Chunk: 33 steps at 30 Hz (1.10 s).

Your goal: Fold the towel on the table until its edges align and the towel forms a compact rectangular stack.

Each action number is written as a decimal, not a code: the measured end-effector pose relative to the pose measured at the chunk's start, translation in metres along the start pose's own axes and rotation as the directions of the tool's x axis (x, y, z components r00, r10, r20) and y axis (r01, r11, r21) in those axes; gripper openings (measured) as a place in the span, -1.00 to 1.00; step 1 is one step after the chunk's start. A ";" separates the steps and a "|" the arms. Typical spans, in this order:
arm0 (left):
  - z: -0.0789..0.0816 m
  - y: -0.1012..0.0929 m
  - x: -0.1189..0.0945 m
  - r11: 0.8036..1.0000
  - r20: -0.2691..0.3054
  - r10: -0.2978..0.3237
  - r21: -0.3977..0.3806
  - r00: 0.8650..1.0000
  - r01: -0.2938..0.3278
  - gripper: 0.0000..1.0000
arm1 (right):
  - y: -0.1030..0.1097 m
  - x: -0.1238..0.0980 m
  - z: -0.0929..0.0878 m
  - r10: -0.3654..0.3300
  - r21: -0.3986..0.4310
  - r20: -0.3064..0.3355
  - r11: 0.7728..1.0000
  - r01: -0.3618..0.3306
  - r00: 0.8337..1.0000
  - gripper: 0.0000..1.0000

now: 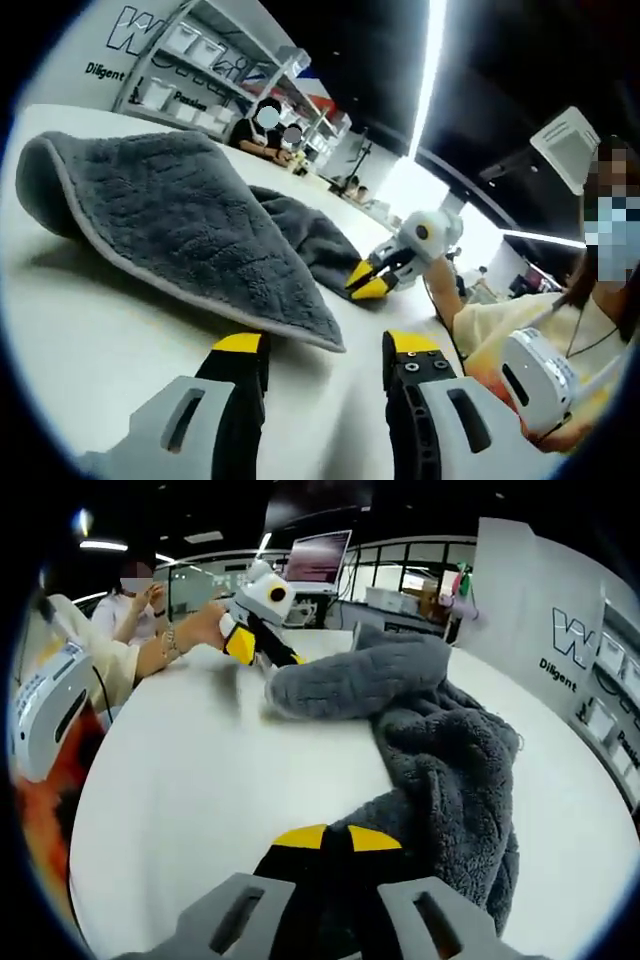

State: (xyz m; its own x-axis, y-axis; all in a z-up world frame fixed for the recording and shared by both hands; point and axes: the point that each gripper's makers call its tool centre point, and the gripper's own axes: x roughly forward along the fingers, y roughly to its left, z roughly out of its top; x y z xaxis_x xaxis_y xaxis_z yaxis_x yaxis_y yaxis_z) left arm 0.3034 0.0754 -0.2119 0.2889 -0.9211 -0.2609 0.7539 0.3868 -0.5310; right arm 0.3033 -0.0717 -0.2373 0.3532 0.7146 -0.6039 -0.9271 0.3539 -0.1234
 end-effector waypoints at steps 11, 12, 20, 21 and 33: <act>-0.004 0.013 0.003 0.998 -0.013 0.065 -0.002 0.998 -0.065 -0.52 | 0.000 0.000 0.000 -0.001 -0.002 0.000 1.000 0.001 1.000 -0.95; -0.003 0.012 0.002 0.998 -0.010 0.061 0.004 0.998 -0.061 -0.60 | 0.000 0.000 0.000 -0.002 -0.003 -0.001 1.000 0.002 1.000 -0.95; 0.009 0.007 -0.003 0.999 0.047 0.026 0.022 0.999 -0.027 -0.93 | -0.001 0.000 0.001 -0.010 -0.023 -0.002 1.000 0.010 1.000 -0.98; 0.011 0.006 -0.004 0.999 0.057 0.024 0.022 0.998 -0.025 -0.93 | -0.001 0.001 0.001 -0.011 -0.027 -0.002 1.000 0.011 1.000 -0.99; 0.050 0.008 -0.033 0.998 0.276 0.020 -0.066 0.961 -0.002 -0.94 | -0.005 -0.003 0.005 -0.015 -0.023 0.016 1.000 0.015 1.000 -1.00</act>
State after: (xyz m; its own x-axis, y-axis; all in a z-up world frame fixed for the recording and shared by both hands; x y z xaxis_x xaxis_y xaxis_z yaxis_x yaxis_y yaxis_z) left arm 0.3296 0.1071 -0.1676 0.4552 -0.8895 -0.0389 0.7127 0.3902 -0.5828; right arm 0.3075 -0.0723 -0.2307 0.3688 0.7187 -0.5894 -0.9243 0.3507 -0.1506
